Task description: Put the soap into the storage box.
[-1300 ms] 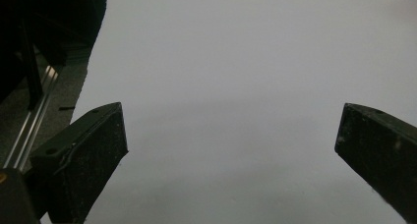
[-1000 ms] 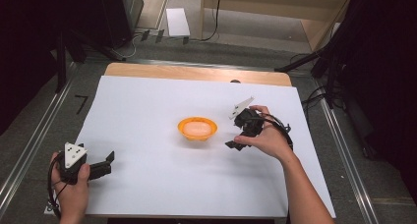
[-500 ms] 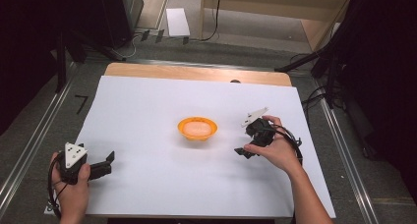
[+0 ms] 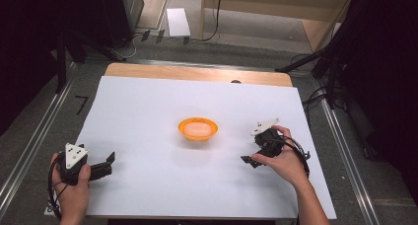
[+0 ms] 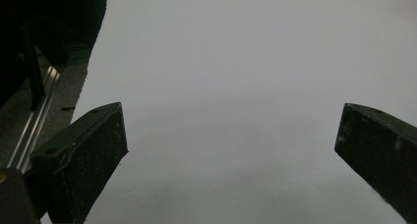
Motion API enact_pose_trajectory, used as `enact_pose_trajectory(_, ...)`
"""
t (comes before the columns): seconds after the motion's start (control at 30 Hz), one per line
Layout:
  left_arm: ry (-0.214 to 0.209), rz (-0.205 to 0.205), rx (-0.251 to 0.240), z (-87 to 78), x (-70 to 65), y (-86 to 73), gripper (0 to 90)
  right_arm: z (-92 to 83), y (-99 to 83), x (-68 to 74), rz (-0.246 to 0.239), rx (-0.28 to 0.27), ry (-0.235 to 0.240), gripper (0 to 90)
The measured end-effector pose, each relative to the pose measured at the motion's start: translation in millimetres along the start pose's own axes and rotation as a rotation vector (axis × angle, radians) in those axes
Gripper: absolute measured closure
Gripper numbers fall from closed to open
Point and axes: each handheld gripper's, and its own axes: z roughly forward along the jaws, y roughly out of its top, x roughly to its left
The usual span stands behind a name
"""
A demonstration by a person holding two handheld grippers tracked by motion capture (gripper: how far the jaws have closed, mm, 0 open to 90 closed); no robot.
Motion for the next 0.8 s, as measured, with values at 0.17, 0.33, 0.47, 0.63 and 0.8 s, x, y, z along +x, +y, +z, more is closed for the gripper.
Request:
enact_pose_trajectory(0.17,0.001,0.001,0.001,0.0,-0.1,0.0,0.0,-3.9,-21.9,-1.8,0.042,-0.023,-0.025,0.0)
enact_pose_trajectory(0.33,0.004,0.004,0.005,0.0,-0.1,0.1,0.0,-10.2,-38.3,-2.3,0.087,-0.043,-0.036,0.0)
enact_pose_trajectory(0.47,0.005,0.004,0.006,0.2,-0.4,0.1,0.0,-15.1,-51.1,-2.6,0.1,-0.065,-0.056,0.0)
enact_pose_trajectory(0.63,0.005,0.004,0.004,0.1,-0.4,0.1,0.0,-18.9,-64.2,-2.9,0.131,-0.078,-0.074,0.0)
enact_pose_trajectory(0.8,0.006,0.004,0.004,0.2,-0.4,0.1,0.0,-25.6,-80.9,-4.1,0.172,-0.106,-0.079,0.0)
